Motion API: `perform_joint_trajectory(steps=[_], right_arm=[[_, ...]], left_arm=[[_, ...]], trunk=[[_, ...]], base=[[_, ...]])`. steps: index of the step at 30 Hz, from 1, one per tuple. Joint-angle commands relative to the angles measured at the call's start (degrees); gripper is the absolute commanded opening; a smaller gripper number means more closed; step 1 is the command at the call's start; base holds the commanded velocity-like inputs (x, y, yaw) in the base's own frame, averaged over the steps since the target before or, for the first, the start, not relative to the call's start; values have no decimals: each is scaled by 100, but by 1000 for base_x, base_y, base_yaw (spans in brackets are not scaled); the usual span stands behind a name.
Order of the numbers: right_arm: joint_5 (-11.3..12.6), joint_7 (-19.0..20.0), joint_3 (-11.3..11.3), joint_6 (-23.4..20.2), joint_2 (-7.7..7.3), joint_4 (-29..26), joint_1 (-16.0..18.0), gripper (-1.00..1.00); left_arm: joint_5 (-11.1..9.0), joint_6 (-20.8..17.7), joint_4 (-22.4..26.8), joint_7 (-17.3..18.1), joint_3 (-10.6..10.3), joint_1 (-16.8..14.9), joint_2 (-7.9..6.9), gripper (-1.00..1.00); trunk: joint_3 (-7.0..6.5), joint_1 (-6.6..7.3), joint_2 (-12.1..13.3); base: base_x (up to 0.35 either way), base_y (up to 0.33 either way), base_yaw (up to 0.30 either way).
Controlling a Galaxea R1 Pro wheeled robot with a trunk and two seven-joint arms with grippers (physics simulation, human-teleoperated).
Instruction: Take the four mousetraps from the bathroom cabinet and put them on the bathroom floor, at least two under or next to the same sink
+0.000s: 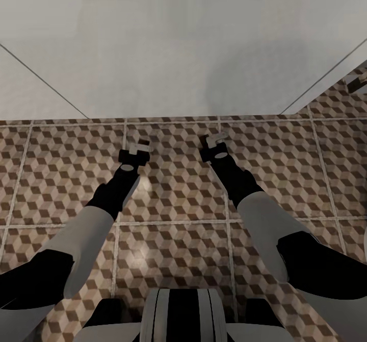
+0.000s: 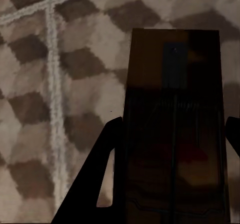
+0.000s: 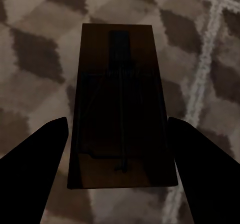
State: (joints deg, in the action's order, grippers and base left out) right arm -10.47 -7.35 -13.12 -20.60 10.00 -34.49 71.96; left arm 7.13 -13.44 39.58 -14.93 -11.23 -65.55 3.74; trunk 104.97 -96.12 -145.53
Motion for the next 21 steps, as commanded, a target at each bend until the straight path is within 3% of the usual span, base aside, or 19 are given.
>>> perform_joint_trajectory(steps=[1, 21], right_arm=[[-43, -15, -15, -43, 0, -6, 2, -100], [-43, -12, -15, -33, 0, -5, 2, -100]], left_arm=[[69, -47, -32, -37, -20, -2, 0, -100], [78, -36, -259, -28, -11, -2, 65, -100]], trunk=[[3, 1, -1], [3, 1, -1]], base=[[0, 0, 0], [0, 0, 0]])
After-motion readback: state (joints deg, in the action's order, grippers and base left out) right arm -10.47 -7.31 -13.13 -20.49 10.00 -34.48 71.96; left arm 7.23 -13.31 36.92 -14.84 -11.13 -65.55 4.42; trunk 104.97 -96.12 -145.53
